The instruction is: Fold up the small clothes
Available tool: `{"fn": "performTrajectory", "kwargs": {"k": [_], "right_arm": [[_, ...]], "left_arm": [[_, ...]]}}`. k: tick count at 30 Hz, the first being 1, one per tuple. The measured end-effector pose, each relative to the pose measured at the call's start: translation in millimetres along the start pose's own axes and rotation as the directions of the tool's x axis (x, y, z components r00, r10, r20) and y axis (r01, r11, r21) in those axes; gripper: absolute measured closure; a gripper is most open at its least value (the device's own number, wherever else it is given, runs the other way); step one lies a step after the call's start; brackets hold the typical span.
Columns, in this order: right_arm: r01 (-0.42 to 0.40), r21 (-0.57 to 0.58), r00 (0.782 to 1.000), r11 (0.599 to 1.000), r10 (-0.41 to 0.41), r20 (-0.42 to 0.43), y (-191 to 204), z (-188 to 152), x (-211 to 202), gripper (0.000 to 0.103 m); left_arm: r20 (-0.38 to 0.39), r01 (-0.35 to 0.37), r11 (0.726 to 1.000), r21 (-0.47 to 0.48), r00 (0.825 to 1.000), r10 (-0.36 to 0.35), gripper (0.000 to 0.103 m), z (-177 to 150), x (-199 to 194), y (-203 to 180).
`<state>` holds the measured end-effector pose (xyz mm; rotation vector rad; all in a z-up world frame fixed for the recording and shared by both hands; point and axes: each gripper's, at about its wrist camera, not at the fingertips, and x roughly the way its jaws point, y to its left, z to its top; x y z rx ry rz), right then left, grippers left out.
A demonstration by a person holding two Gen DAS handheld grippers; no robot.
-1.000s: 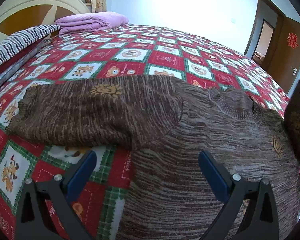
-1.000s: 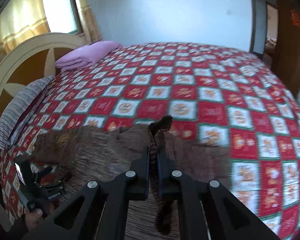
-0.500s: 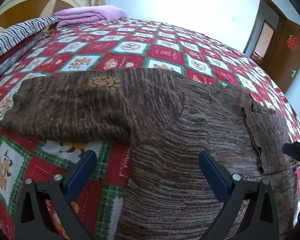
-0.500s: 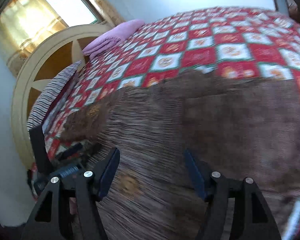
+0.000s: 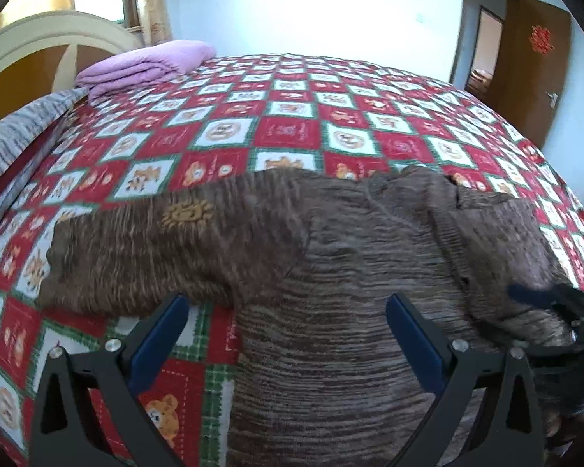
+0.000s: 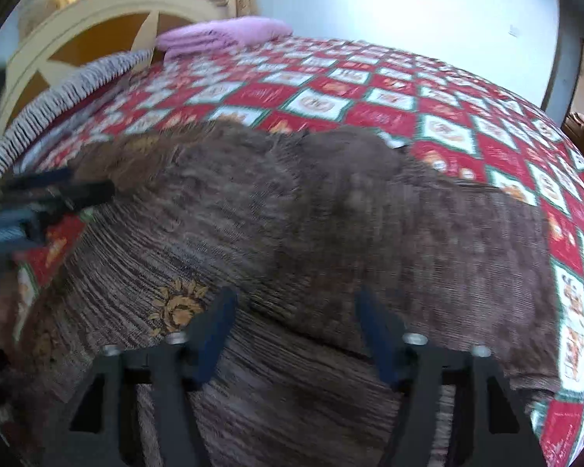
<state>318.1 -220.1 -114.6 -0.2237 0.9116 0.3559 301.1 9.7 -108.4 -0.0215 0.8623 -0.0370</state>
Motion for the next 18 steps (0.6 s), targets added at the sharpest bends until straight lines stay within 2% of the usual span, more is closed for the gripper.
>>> {"fn": "performTrajectory", "kwargs": {"k": [1,2,4,9,14,15,16,17,18], "right_arm": [[0.014,-0.004,1.0,1.0,-0.014,-0.015,2.7,1.6,7.7,0.083],[0.015,0.005,1.0,1.0,-0.015,-0.01,1.0,2.9,10.0,0.084],[0.011,0.025,1.0,1.0,-0.011,0.014,0.1,4.4,8.2,0.093],[-0.023,0.023,0.998,0.999,0.022,0.065,15.6,11.7,-1.3,0.094],[-0.014,0.031,1.0,0.999,0.013,0.025,21.0,17.1,18.4,0.093],[-0.021,0.042,1.0,0.999,0.02,0.017,18.8,16.5,20.9,0.086],[-0.035,0.05,0.999,0.998,0.034,0.017,16.8,15.5,19.8,0.068],[-0.062,0.059,0.998,0.996,0.062,0.014,13.9,13.6,15.9,0.056],[-0.084,0.064,0.996,0.994,0.083,0.016,11.7,12.1,11.2,0.039]], "left_arm": [[-0.004,0.008,1.0,0.008,1.0,-0.008,0.0,3.7,-1.5,-2.4],[-0.004,0.012,1.0,0.014,1.0,-0.012,0.0,6.1,-3.1,-4.8],[0.002,0.017,0.999,0.03,1.0,-0.017,0.0,10.5,-5.8,-9.7],[0.004,0.032,0.999,0.03,0.999,-0.032,0.0,17.4,-5.2,-19.3],[-0.012,0.032,0.999,0.014,0.999,-0.032,0.0,15.3,3.2,-28.1],[-0.015,0.03,0.999,0.022,0.999,-0.029,0.0,13.7,3.7,-30.5],[-0.017,0.026,0.999,0.032,1.0,-0.026,0.0,12.0,4.7,-32.4],[-0.018,0.027,0.999,0.037,1.0,-0.026,0.0,10.7,4.3,-33.0],[-0.017,0.027,0.999,0.042,1.0,-0.026,0.0,9.8,4.4,-32.7]]}}
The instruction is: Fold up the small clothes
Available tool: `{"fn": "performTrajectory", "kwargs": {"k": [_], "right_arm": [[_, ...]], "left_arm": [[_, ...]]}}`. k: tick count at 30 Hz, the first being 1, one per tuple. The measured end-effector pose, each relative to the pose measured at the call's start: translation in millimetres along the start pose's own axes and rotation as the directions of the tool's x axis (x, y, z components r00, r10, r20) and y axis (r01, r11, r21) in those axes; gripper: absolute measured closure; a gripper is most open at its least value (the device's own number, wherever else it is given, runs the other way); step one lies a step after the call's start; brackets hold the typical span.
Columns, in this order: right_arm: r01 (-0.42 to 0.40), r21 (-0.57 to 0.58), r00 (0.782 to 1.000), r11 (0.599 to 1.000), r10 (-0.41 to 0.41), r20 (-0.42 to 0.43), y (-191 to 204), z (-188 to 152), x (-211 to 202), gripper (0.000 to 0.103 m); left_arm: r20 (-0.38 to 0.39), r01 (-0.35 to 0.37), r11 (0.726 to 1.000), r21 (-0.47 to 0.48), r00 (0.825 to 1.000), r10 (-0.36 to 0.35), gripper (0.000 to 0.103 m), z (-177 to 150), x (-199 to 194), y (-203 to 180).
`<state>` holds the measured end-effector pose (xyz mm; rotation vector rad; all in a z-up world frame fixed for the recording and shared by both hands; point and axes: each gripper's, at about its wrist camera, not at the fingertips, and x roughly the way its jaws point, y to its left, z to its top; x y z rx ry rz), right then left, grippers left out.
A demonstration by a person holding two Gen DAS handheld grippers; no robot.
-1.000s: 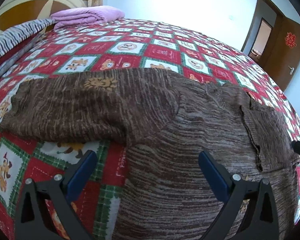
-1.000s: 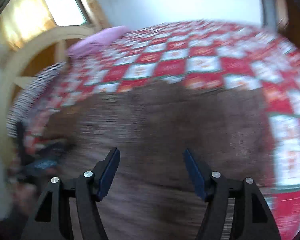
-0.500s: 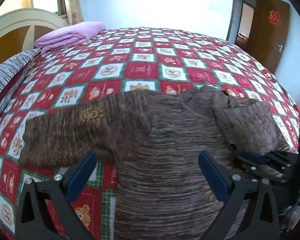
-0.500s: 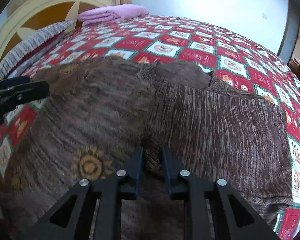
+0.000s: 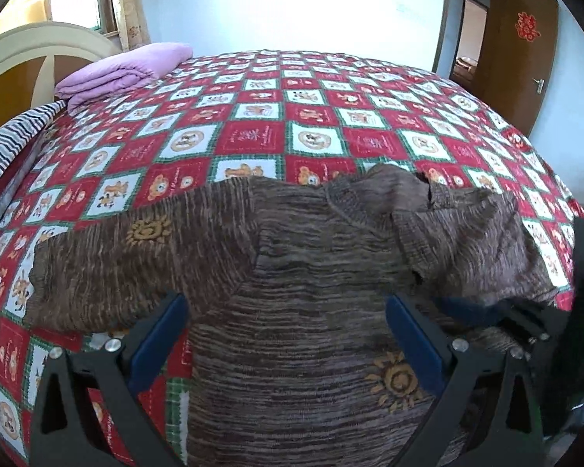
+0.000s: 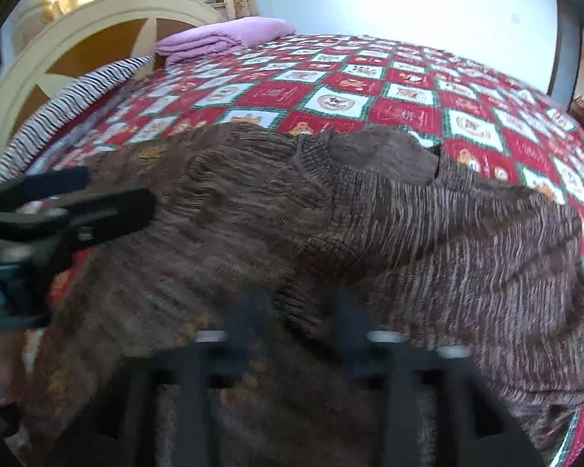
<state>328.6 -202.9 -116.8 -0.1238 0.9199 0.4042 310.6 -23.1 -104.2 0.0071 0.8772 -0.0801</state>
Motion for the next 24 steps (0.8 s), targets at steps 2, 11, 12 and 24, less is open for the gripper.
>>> {"fn": "performTrajectory", "kwargs": {"k": [2,11,12,24], "right_arm": [[-0.024,0.004,0.999,1.0,0.024,0.041,-7.0,-1.9,-19.1,0.039],[0.015,0.166,0.995,0.986,-0.032,0.098,-77.0,-3.0,-72.8,0.039],[0.025,0.166,0.995,0.986,-0.04,0.09,-79.1,-9.1,-74.3,0.039],[0.146,0.091,0.984,0.985,-0.154,0.085,-66.6,-61.3,-44.2,0.035]], "left_arm": [[0.003,-0.007,1.0,-0.004,1.0,0.008,0.0,0.0,0.2,3.1],[0.026,0.054,0.999,0.01,0.998,-0.054,0.002,37.4,6.3,-11.9],[0.026,0.079,0.997,0.001,0.997,-0.079,0.004,42.3,9.4,-15.6],[-0.098,0.17,0.985,0.008,0.981,-0.169,0.038,39.1,83.5,-83.8]]}}
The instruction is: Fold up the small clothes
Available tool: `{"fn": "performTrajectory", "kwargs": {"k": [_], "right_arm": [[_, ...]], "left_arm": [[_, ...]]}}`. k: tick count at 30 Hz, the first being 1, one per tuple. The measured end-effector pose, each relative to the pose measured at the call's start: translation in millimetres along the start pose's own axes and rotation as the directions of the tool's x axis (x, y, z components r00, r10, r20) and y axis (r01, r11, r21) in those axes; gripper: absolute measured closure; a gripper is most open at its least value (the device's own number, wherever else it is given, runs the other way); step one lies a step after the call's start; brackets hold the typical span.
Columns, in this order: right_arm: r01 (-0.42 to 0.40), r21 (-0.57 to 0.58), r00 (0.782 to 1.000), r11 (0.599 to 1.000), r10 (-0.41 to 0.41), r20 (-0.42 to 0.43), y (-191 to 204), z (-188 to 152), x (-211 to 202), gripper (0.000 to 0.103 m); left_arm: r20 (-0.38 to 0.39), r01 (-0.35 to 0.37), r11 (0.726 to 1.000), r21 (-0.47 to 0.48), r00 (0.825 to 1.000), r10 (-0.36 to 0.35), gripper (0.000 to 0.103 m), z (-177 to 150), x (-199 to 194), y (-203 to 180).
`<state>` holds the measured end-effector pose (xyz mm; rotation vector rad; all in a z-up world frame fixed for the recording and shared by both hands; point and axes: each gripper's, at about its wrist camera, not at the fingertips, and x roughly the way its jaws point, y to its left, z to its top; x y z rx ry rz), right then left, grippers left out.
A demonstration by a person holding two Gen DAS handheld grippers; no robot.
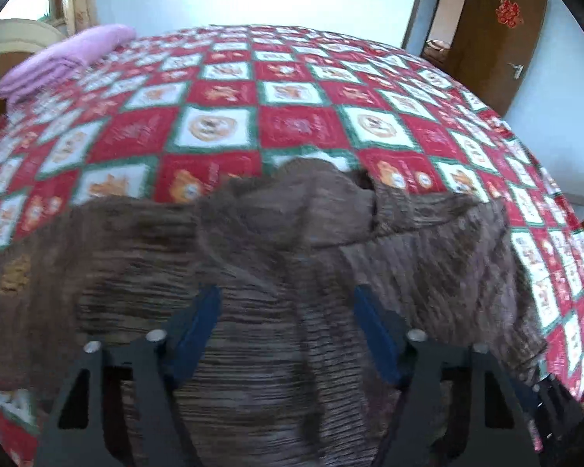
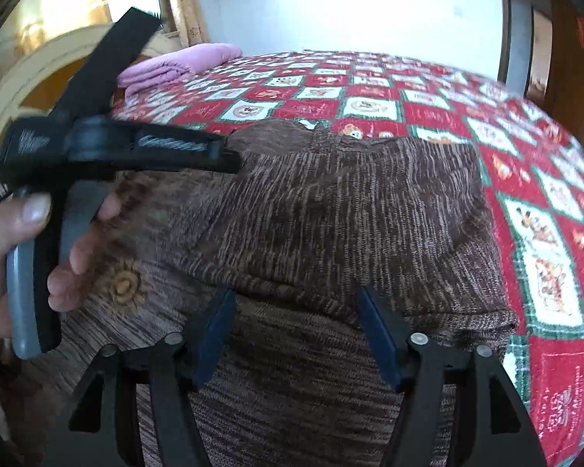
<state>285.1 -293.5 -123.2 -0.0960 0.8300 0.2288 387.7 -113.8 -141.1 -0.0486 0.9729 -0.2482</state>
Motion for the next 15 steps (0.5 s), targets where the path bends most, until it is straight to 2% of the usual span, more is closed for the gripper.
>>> {"fn": "performTrajectory", "kwargs": {"k": [3,4,5,9,11,15], "right_arm": [[0.014,-0.018,1.0,1.0,-0.014,-0.009,3.0,-0.2,2.3,0.032],[0.013,-0.019,1.0,1.0,-0.013,-0.009,2.8,-0.6,2.2,0.031],[0.014,-0.021,1.0,1.0,-0.014,-0.006,2.7,-0.9,1.7,0.031],[0.024,-0.026,1.0,0.999,-0.024,0.0,3.6,-2.0,1.5,0.031],[0.029,-0.029,1.0,0.999,-0.029,0.001,4.8,-1.9,2.0,0.031],[0.032,-0.03,0.999,0.999,-0.032,0.005,4.8,-2.5,1.6,0.031]], "left_arm": [[-0.007,0.018,0.999,0.033,1.0,-0.018,0.059,-3.1,5.8,-10.4],[-0.011,0.016,0.999,0.05,1.0,-0.015,0.078,-4.0,8.2,-13.8],[-0.002,0.009,0.998,0.061,1.0,-0.009,0.085,-5.1,9.5,-16.3],[0.034,0.019,0.999,0.037,0.999,-0.02,0.089,-6.1,5.2,-10.8],[0.052,0.025,0.999,0.025,0.998,-0.026,0.096,-5.2,2.0,-7.2],[0.078,0.002,1.0,0.013,0.997,-0.003,0.097,-2.0,0.5,-1.5]]}}
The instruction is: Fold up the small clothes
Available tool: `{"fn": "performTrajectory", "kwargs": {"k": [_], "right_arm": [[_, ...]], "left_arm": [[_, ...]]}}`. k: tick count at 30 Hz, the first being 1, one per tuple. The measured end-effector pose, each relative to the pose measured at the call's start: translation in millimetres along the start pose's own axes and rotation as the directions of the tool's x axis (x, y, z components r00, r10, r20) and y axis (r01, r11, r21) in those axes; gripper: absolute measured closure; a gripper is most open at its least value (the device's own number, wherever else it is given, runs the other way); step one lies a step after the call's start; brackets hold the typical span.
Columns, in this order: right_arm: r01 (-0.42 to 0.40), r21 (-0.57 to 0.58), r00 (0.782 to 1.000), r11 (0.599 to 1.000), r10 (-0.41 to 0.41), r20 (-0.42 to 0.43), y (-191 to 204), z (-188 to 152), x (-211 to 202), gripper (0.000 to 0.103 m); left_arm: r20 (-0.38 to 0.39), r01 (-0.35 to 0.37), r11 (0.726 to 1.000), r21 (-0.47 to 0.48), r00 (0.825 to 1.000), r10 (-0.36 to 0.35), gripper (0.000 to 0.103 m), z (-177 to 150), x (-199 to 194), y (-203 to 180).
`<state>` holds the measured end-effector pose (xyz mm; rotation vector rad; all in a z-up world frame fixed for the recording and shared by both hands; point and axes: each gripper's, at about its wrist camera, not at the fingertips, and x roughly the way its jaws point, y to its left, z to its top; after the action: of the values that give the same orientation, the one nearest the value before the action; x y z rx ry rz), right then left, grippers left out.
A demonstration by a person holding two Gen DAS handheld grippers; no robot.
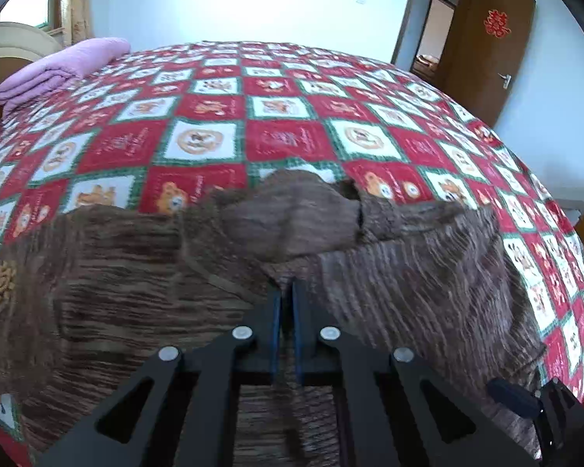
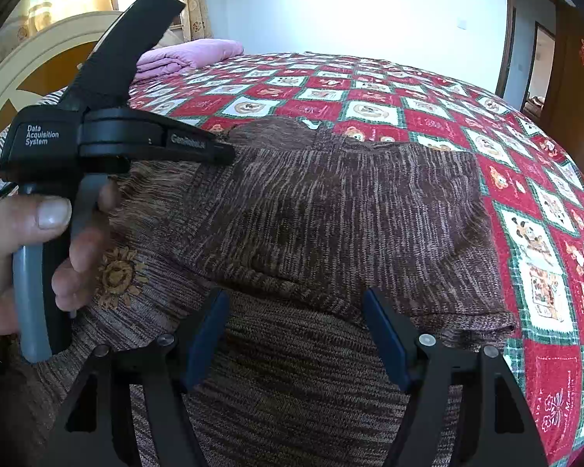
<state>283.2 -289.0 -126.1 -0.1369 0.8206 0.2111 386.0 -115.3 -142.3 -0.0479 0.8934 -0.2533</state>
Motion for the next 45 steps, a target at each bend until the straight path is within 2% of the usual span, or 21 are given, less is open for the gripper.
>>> {"fn": "performTrajectory", "kwargs": {"k": [7,9,10,11,12,13,14,15,16,21,25,28,29,32,34,35,37,38,39,41,45], "right_arm": [[0.005,-0.002,1.0,1.0,-0.005,-0.002,-0.1,-0.1,0.3,0.031],[0.016,-0.012,1.0,1.0,-0.017,-0.004,1.2,-0.5,0.1,0.031],[0.026,-0.019,1.0,0.999,-0.026,-0.004,2.6,-0.8,0.1,0.031],[0.037,-0.027,0.999,0.999,-0.037,-0.004,4.5,-1.1,0.1,0.031],[0.045,-0.033,0.999,0.998,-0.045,-0.004,5.9,-1.4,-0.1,0.031],[0.048,-0.035,0.999,0.998,-0.048,-0.003,7.3,-1.5,-0.4,0.031],[0.05,-0.035,0.999,0.998,-0.05,-0.001,7.3,-1.9,-0.9,0.031],[0.05,-0.033,0.999,0.998,-0.05,0.001,7.0,-2.1,-1.3,0.031],[0.05,-0.031,0.999,0.998,-0.05,0.002,6.4,-2.0,-1.5,0.031],[0.044,-0.022,0.999,0.999,-0.044,0.009,4.8,-2.4,-3.0,0.031],[0.041,-0.019,0.999,0.999,-0.041,0.012,3.8,-2.3,-3.2,0.031],[0.028,-0.012,0.999,1.0,-0.028,0.018,2.4,-1.6,-6.4,0.031],[-0.002,0.003,1.0,1.0,0.002,0.024,-1.1,-0.2,-10.8,0.031],[-0.058,0.073,0.997,0.996,0.055,0.047,-16.1,9.3,-25.1,0.031],[-0.036,0.089,0.998,0.995,0.032,0.048,-25.1,18.2,-28.1,0.03],[-0.002,0.093,1.0,0.996,0.0,0.025,-30.5,22.8,-23.3,0.03],[0.043,0.087,0.995,0.995,-0.035,-0.092,-37.9,24.8,-0.2,0.028],[0.052,0.063,0.988,0.997,-0.043,-0.148,-37.6,23.0,11.3,0.028],[0.06,0.033,0.991,0.998,-0.056,-0.123,-33.3,23.5,8.6,0.028],[0.065,0.01,0.988,0.998,-0.063,-0.139,-24.8,28.8,6.0,0.028],[0.005,-0.01,0.997,1.0,-0.006,-0.079,5.9,50.6,1.4,0.028]], "left_arm": [[0.009,-0.023,0.999,0.023,1.0,0.023,0.095,-5.7,2.3,-4.4],[0.016,-0.029,0.999,0.013,0.999,0.029,0.069,-1.9,0.4,-7.3],[0.015,-0.042,0.999,0.006,0.999,0.042,0.038,-0.3,0.7,-8.3],[0.033,-0.057,0.998,0.0,0.998,0.057,0.023,0.9,0.0,-9.5],[0.058,-0.055,0.998,0.005,0.997,0.055,0.024,1.3,-0.2,-11.5],[0.059,-0.045,0.999,0.018,0.997,0.043,0.037,1.7,1.7,-13.5],[0.037,-0.035,0.999,0.041,0.999,0.033,0.068,1.7,7.2,-16.7],[0.004,-0.028,0.998,0.055,1.0,0.027,0.085,1.1,13.5,-18.6],[-0.021,-0.02,0.998,0.059,1.0,0.021,0.094,-0.4,19.0,-18.2],[0.022,-0.018,1.0,0.006,1.0,0.018,0.095,-1.4,10.7,-4.8],[0.024,-0.026,1.0,0.006,0.999,0.026,0.095,-6.4,11.8,-3.3],[0.014,-0.05,0.999,0.018,0.999,0.05,0.087,-6.9,11.1,-8.0],[0.009,-0.058,0.998,0.016,0.998,0.058,0.076,-6.1,9.4,-7.0],[0.022,-0.057,0.998,0.018,0.998,0.057,0.055,-6.0,-4.7,1.2],[0.06,-0.069,0.997,0.031,0.996,0.067,0.049,-8.1,-23.1,9.5],[0.072,-0.077,0.996,0.035,0.995,0.074,0.042,-9.3,-31.1,14.6],[0.092,-0.089,0.996,0.026,0.992,0.086,0.031,-14.1,-47.7,28.8],[0.105,-0.096,0.995,0.007,0.99,0.095,0.027,-18.6,-58.9,40.6],[0.114,-0.097,0.995,-0.006,0.989,0.097,0.027,-22.6,-67.6,49.9],[0.134,-0.107,0.994,-0.033,0.985,0.111,0.027,-32.9,-86.1,72.6],[0.18,-0.186,0.976,-0.111,0.962,0.203,0.019,-55.4,-119.5,120.6]]}}
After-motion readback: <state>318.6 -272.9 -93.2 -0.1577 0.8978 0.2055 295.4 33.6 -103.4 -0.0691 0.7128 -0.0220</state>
